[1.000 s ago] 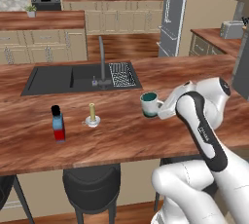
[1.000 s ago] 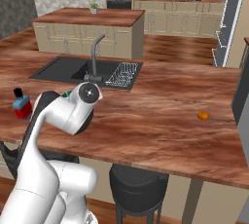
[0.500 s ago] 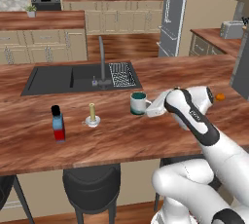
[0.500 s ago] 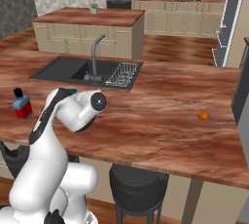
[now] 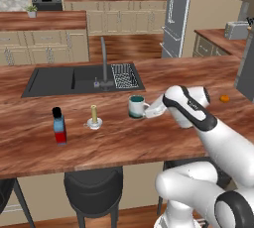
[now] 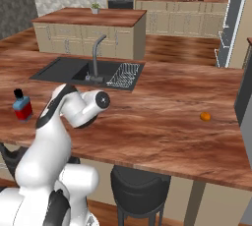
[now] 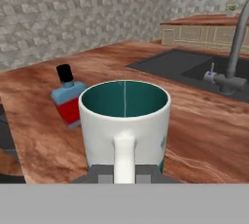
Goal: Open the cabinet directly in front. Then move the liquor and the mug to the dining counter with the candle on it.
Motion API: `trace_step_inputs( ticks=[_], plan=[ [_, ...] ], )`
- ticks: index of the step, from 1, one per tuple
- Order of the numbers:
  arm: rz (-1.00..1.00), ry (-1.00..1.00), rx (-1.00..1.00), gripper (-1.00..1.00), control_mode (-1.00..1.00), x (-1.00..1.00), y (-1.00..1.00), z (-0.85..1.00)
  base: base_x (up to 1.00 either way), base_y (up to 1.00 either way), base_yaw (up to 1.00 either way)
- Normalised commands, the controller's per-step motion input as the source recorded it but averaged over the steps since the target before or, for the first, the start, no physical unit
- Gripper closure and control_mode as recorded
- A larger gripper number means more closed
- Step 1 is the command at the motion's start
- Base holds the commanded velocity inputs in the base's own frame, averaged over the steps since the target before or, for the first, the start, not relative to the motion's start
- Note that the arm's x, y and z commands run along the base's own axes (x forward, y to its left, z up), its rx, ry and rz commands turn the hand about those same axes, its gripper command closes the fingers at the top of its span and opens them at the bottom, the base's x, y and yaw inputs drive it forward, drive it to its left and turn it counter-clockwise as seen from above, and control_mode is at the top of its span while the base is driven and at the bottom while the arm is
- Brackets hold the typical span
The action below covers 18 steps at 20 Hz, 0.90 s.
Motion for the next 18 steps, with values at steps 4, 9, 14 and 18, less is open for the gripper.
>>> trace_step_inputs(
  ticks=[4, 9, 14, 18],
  plan=[
    [0.0, 0.1, 0.0, 1.0, -1.0, 0.12, 0.0, -0.22, 0.0, 0.0, 0.0],
    [0.0, 0.1, -0.02, 1.0, -1.0, 0.31, 0.0, -0.24, 0.0, 0.0, 0.0],
    [0.0, 0.02, -0.04, 1.0, -1.0, 0.43, 0.03, -0.13, 0.0, 0.0, 0.0],
    [0.0, 0.0, -0.02, 1.0, -1.0, 0.42, 0.08, -0.28, 0.0, 0.0, 0.0]
  ],
)
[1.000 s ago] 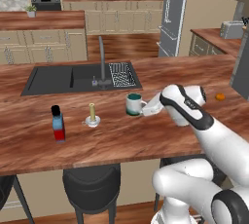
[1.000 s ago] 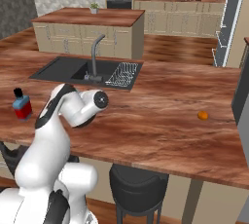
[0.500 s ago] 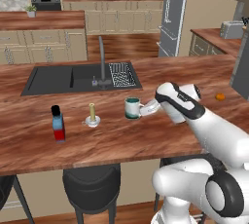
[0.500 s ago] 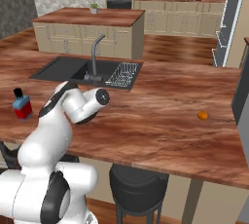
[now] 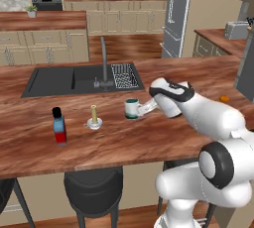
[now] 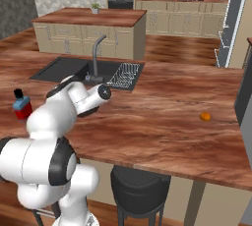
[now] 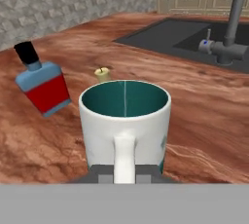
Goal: Open the cabinet directly in front. Then move the liquor and the mug to the dining counter with the candle on it.
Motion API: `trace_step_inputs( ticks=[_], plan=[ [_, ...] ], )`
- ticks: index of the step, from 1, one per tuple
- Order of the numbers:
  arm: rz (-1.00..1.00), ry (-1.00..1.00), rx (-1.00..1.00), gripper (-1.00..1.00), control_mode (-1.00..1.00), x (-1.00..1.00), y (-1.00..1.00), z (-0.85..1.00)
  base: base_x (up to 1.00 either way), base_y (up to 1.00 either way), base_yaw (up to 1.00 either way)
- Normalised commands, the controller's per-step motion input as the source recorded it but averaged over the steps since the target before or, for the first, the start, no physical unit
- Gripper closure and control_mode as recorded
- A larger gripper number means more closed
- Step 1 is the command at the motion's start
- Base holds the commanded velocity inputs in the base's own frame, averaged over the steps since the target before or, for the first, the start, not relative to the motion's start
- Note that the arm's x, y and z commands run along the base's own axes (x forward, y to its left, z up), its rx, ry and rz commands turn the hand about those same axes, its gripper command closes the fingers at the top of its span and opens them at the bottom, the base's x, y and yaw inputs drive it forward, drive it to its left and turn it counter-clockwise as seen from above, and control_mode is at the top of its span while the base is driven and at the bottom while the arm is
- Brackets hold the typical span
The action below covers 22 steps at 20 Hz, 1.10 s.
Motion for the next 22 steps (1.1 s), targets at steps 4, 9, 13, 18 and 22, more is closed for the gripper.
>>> trace_step_inputs(
  ticks=[4, 9, 13, 18, 22],
  plan=[
    [0.01, 0.0, 0.0, 1.0, -1.0, 0.37, 0.13, -0.5, 0.0, 0.0, 0.0],
    [0.01, 0.0, 0.0, 1.0, -1.0, 0.22, 0.04, -0.32, 0.0, 0.0, 0.0],
    [0.0, -0.02, 0.0, 1.0, -1.0, 0.08, 0.0, -0.26, 0.0, 0.0, 0.0],
    [0.0, -0.01, 0.0, 1.0, -1.0, 0.03, 0.0, -0.18, 0.0, 0.0, 0.0],
    [0.0, -0.01, 0.0, 1.0, -1.0, 0.01, 0.0, -0.08, 0.0, 0.0, 0.0]
  ],
)
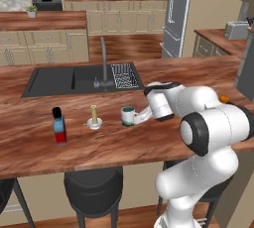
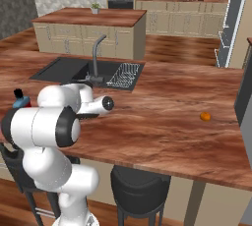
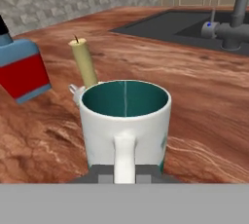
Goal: Open the cabinet directly in front. Then move the liquor and the mug to the dining counter with the candle on it.
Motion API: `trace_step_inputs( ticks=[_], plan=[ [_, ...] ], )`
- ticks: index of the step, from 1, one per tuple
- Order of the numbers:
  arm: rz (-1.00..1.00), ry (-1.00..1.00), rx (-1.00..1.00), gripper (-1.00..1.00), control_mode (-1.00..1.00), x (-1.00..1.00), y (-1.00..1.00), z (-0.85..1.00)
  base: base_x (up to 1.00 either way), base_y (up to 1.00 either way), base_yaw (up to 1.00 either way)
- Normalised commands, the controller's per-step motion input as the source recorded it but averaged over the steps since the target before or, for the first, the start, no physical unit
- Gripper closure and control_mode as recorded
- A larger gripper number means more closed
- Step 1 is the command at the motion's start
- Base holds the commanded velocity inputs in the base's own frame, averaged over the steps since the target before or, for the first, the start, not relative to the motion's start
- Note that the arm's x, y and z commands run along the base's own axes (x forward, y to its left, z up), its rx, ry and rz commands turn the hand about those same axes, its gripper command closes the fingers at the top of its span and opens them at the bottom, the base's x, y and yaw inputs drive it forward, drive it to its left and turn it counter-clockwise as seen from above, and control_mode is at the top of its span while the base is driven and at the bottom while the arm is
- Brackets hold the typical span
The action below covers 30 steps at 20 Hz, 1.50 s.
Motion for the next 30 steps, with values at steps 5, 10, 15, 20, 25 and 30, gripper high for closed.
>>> trace_step_inputs(
  ticks=[5, 10, 15, 20, 25, 30],
  plan=[
    [0.0, -0.01, 0.0, -1.0, -1.0, 0.06, 0.0, -0.1, 0.0, 0.0, 0.0],
    [0.0, 0.0, 0.0, -1.0, -1.0, 0.0, 0.0, 0.0, 0.0, 0.0, 0.0],
    [0.0, 0.0, 0.0, -1.0, -1.0, -0.01, 0.0, 0.34, 0.0, 0.0, 0.0],
    [0.0, 0.03, 0.03, -1.0, -1.0, -0.49, 0.0, 0.94, 0.0, 0.0, 0.0],
    [0.0, 0.0, 0.1, -1.0, -1.0, -1.0, 0.0, 1.0, 0.0, 0.0, 0.0],
    [0.0, -0.04, 0.03, -1.0, -1.0, -1.0, 0.11, 0.61, 0.0, 0.0, 0.0]
  ],
)
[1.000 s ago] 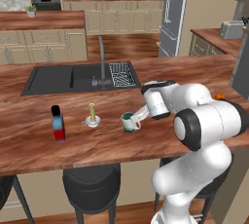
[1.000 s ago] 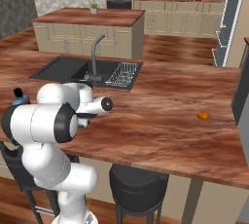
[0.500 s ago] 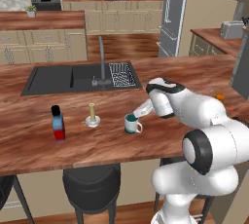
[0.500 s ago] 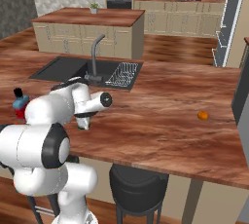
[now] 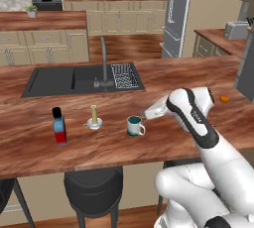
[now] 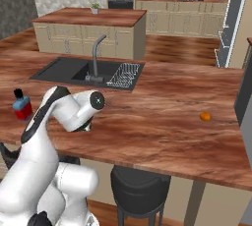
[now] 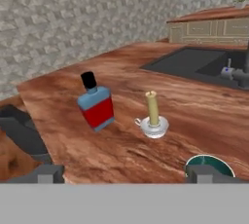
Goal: Open the cabinet directly in front. Then move the liquor and the mug to the dining counter with the candle on it.
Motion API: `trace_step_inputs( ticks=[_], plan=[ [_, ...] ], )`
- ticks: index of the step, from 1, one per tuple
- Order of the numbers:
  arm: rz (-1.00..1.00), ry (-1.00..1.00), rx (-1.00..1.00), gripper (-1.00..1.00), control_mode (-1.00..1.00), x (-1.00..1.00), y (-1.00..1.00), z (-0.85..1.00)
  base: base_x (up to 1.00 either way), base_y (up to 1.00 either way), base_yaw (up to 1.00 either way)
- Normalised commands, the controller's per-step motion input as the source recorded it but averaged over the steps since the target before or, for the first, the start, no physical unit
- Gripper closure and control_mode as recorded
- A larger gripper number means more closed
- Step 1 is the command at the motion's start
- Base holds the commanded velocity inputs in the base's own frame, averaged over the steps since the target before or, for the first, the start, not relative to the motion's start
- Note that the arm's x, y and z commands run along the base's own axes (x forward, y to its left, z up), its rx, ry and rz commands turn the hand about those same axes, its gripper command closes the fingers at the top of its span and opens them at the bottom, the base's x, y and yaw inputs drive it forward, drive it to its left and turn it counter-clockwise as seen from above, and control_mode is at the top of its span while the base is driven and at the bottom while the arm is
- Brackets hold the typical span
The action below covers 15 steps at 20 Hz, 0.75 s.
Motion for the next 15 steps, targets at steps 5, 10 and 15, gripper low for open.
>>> trace_step_inputs(
  ticks=[5, 10, 15],
  plan=[
    [0.0, -0.18, 0.0, -1.0, -1.0, -1.0, 0.21, 0.0, 0.0, 0.0, 0.0],
    [-0.01, -0.34, 0.0, -1.0, -1.0, -1.0, 0.29, -0.03, 0.0, 0.0, 0.0],
    [-0.06, -0.42, 0.0, -1.0, -1.0, -1.0, 0.16, 0.0, 0.0, 0.0, 0.0]
  ],
)
